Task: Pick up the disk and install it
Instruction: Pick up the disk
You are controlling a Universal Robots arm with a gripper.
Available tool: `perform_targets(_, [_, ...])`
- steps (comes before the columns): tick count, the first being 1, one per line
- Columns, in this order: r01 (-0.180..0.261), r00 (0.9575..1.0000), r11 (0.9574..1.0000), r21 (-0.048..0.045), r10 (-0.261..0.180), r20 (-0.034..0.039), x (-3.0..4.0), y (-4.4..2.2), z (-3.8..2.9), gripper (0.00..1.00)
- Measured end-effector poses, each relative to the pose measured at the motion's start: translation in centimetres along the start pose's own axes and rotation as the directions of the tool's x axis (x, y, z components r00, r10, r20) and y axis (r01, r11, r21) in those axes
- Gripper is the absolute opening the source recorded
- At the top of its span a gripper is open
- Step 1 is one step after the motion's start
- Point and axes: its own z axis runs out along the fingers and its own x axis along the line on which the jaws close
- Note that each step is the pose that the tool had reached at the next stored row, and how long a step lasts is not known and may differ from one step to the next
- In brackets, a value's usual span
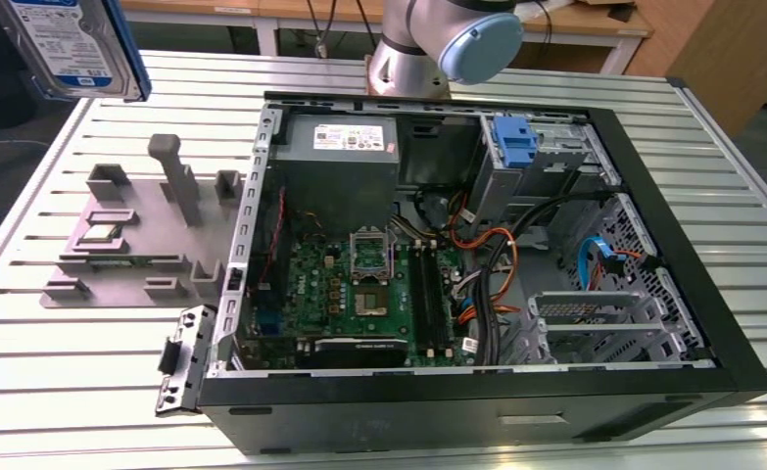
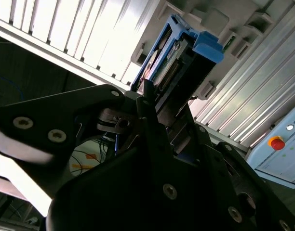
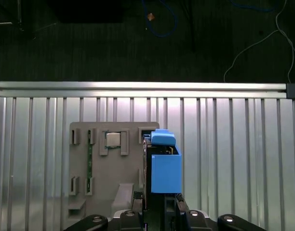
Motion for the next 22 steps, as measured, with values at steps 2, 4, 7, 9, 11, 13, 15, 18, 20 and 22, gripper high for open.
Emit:
perform_targets(2, [0.000,1.0000,1.0000,0.0001,0.000,0.0001,0.00,-0.14,0.00,0.35])
perform_targets(4, [0.000,1.0000,1.0000,0.0002,0.000,0.0001,0.00,-0.36,-0.01,0.35])
perform_targets(7, [0.000,1.0000,1.0000,0.0003,0.000,0.0001,-0.01,-0.74,-0.02,0.35])
perform_targets(9, [0.000,1.0000,1.0000,0.0002,0.000,0.0001,-0.01,-1.02,-0.03,0.35])
perform_targets(11, [0.000,1.0000,1.0000,0.0003,0.000,0.0001,-0.02,-1.35,-0.05,0.35])
perform_targets(13, [0.000,1.0000,1.0000,0.0002,0.000,0.0001,-0.02,-1.72,-0.07,0.35])
perform_targets(15, [0.000,1.0000,1.0000,0.0002,0.000,0.0001,-0.03,-2.09,-0.08,0.35])
perform_targets(18, [0.000,1.0000,1.0000,0.0003,0.000,0.0001,-0.04,-2.67,-0.11,0.35])
perform_targets(20, [0.000,1.0000,1.0000,0.0002,0.000,0.0001,-0.04,-3.10,-0.13,0.35])
perform_targets(22, [0.000,1.0000,1.0000,0.0002,0.000,0.0001,-0.05,-3.48,-0.15,0.35])
